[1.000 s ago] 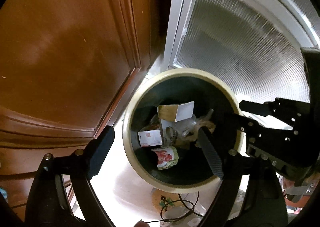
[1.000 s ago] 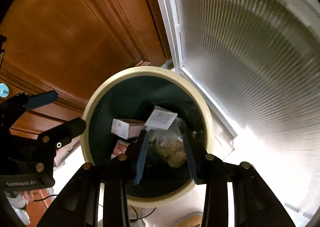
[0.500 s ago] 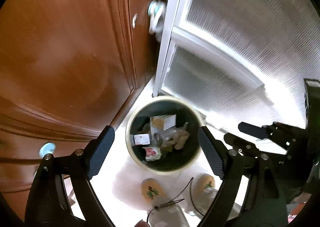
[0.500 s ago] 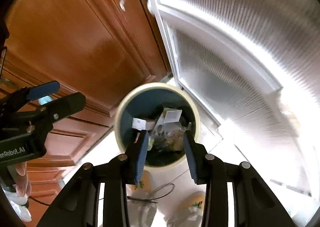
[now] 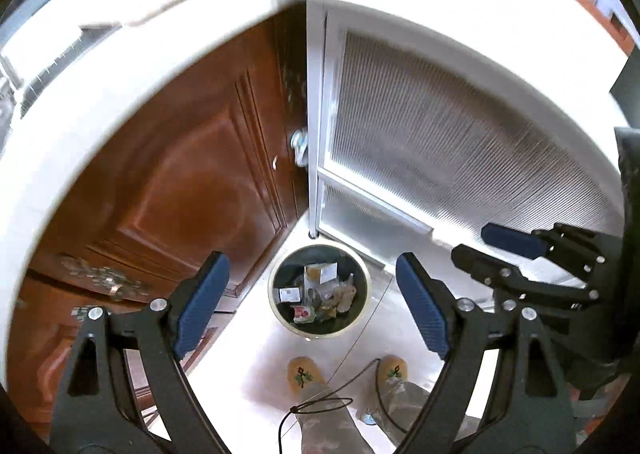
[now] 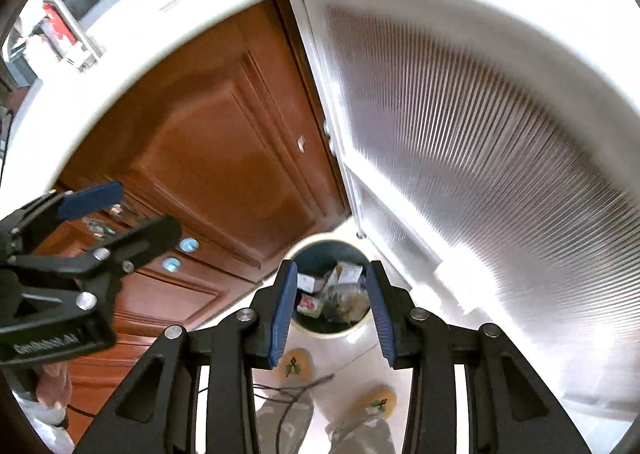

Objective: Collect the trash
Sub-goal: 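Raise both open tools back toward the counter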

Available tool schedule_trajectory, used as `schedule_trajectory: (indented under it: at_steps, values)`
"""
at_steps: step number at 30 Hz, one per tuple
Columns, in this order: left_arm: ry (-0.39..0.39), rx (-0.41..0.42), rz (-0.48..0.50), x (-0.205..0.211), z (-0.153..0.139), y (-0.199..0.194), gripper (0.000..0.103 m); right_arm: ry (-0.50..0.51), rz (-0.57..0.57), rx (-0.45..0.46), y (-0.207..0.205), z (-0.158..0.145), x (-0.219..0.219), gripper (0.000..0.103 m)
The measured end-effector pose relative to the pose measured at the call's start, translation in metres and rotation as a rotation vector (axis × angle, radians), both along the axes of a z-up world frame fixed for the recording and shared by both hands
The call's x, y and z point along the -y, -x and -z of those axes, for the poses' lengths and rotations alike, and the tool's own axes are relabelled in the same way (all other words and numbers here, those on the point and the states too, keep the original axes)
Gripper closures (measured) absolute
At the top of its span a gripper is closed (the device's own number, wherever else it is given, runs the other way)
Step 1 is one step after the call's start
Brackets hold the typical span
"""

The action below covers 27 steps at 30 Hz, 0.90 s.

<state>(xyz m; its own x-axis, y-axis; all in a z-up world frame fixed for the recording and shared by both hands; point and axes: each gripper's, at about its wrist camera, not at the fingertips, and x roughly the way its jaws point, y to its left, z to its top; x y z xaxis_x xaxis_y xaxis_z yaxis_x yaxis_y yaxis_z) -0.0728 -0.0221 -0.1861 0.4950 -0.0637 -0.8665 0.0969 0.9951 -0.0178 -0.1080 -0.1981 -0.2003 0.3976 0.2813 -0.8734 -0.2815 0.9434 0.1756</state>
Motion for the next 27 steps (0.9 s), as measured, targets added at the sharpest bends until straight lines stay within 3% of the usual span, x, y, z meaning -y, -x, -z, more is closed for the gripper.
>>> schedule_trajectory:
  at_steps: [9,14,23,27]
  values:
    - [0.022,0.046,-0.054,0.012,-0.088,0.012,0.020,-0.059,-0.016,0.144,0.005,-0.122,0.027,0.066]
    - [0.040,0.067,-0.094,0.012,-0.131,0.011,0.020,-0.111,0.003,0.187,0.001,-0.173,0.046,0.066]
    - [0.021,0.124,-0.152,0.008,-0.204,-0.009,0.020,-0.162,0.001,0.257,-0.020,-0.232,0.072,0.066]
    - [0.012,0.150,-0.162,0.000,-0.237,-0.030,0.020,-0.182,0.006,0.258,-0.049,-0.249,0.066,0.059]
